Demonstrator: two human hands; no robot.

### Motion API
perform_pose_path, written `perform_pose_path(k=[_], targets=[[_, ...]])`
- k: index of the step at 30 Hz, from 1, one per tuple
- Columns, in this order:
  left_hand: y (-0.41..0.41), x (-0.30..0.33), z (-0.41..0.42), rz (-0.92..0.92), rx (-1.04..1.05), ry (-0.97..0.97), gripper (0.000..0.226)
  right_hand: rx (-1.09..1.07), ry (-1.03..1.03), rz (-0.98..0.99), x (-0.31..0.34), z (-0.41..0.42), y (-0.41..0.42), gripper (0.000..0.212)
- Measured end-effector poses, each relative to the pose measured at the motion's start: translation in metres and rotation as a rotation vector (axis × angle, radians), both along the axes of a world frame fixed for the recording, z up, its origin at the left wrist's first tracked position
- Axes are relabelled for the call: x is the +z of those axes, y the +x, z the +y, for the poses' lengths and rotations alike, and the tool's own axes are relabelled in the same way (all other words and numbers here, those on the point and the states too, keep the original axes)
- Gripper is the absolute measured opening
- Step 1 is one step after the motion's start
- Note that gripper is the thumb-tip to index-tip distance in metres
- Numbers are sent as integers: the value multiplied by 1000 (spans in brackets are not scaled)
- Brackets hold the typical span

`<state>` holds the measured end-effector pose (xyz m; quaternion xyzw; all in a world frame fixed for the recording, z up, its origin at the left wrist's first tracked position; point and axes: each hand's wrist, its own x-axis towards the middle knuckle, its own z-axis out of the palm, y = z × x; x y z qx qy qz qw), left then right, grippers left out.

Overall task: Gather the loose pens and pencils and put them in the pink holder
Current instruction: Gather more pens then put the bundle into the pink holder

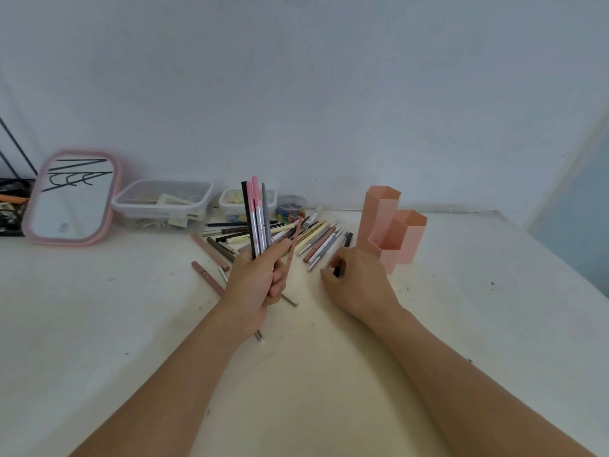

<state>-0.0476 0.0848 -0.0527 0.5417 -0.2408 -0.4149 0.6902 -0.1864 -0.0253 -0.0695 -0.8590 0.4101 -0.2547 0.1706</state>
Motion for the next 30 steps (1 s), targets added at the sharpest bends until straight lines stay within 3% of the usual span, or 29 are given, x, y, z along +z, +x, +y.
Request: perform_pose_path(k=[5, 8, 10, 13, 17, 24, 28, 30], targets=[[-1, 1, -1, 28, -29, 35, 38, 4, 38, 135, 7, -5, -6, 23], [-3, 1, -1, 18, -48, 44, 40, -4, 29, 207, 7, -4, -5, 17], [-4, 2, 0, -11, -47, 48, 41, -19, 48, 112, 4, -3, -5, 17], [-8, 3, 1, -34, -60, 49, 38, -39, 51, -250, 6, 8, -6, 9], [-10, 8, 3, -16, -45, -2, 43, 191, 136, -608, 17, 46, 0, 14], [-10, 8, 1, -26, 13, 4, 48, 323, 287, -681, 10, 69, 21, 24], [-11, 8, 0, -68, 50, 66, 22, 366, 364, -644, 12, 69, 17, 24], [-8, 7, 0, -75, 51, 65, 25, 338, 374, -626, 17, 62, 14, 23]])
